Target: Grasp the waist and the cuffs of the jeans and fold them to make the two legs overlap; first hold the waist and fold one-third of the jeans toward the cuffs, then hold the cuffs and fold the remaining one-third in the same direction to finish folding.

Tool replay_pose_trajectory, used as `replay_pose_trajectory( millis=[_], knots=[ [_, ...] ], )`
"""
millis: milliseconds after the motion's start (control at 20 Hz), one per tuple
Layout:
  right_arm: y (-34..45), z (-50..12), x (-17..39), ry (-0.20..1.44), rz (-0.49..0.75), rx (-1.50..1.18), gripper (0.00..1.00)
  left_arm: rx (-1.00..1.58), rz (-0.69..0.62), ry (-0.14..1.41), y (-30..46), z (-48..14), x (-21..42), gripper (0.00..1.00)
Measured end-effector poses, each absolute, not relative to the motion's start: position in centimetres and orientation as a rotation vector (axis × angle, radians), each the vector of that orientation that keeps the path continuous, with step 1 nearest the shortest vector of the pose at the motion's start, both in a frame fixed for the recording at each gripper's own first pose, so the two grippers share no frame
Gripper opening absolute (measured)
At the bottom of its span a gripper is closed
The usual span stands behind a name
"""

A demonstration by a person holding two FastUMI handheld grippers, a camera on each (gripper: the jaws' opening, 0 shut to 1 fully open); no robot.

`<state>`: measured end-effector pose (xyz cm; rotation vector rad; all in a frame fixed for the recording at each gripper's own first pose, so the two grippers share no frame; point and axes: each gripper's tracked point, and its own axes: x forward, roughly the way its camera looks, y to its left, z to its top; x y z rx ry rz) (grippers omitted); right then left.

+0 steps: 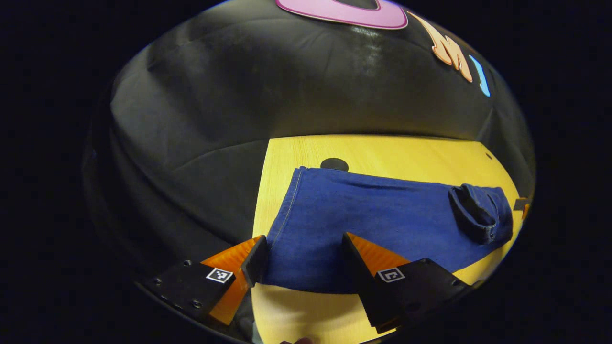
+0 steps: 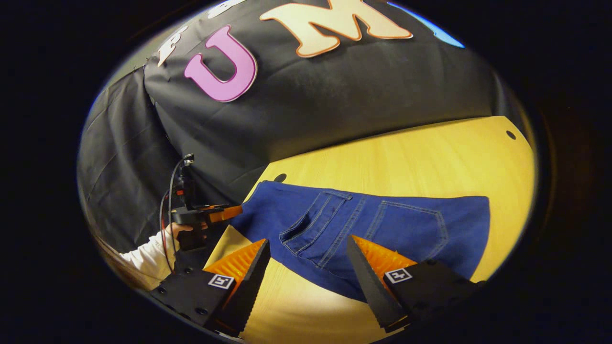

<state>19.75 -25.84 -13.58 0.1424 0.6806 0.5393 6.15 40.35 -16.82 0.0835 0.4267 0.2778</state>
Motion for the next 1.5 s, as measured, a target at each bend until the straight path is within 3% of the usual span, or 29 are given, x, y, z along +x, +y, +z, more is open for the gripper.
replay_pose_trajectory(
  millis=[450, 700, 800, 850, 1000, 1050, 1100, 1250, 1350, 1450, 1500],
  knots=[
    [-36.8, -12.1, 17.2, 0.686, 0.326, 0.118, 0.98, 0.210, 0.245, 0.584, 41.1, -18.0, 8.0, 0.94],
    [-37.4, -10.8, 17.1, 0.664, 0.315, 0.212, 0.98, 0.208, 0.240, 0.643, 41.3, -19.0, 8.1, 0.94],
    [-37.6, -10.6, 17.0, 0.660, 0.312, 0.214, 0.98, 0.200, 0.229, 0.632, 41.2, -18.7, 8.4, 0.89],
    [-37.8, -10.5, 16.9, 0.661, 0.308, 0.212, 0.92, 0.192, 0.223, 0.639, 41.1, -19.0, 8.2, 0.90],
    [-37.9, -10.6, 16.6, 0.669, 0.307, 0.215, 0.92, 0.116, 0.199, 0.605, 41.3, -19.0, 8.4, 0.88],
    [-37.9, -10.6, 16.5, 0.671, 0.307, 0.222, 0.98, 0.077, 0.200, 0.598, 41.3, -19.1, 8.3, 0.86],
    [-37.8, -10.7, 16.5, 0.674, 0.306, 0.230, 0.93, 0.060, 0.198, 0.581, 41.2, -19.0, 8.2, 0.85],
    [-37.7, -11.0, 16.2, 0.680, 0.305, 0.251, 0.93, 0.047, 0.190, 0.573, 41.2, -19.3, 8.3, 0.85],
    [-37.7, -11.1, 16.0, 0.679, 0.303, 0.254, 1.00, 0.040, 0.172, 0.570, 41.1, -19.0, 8.4, 0.82],
    [-37.7, -11.0, 15.8, 0.679, 0.302, 0.258, 0.98, 0.027, 0.149, 0.565, 41.5, -18.7, 8.3, 0.72],
    [-37.6, -11.1, 15.8, 0.679, 0.301, 0.262, 0.98, 0.028, 0.145, 0.563, 42.0, -18.8, 8.2, 0.57]
  ],
)
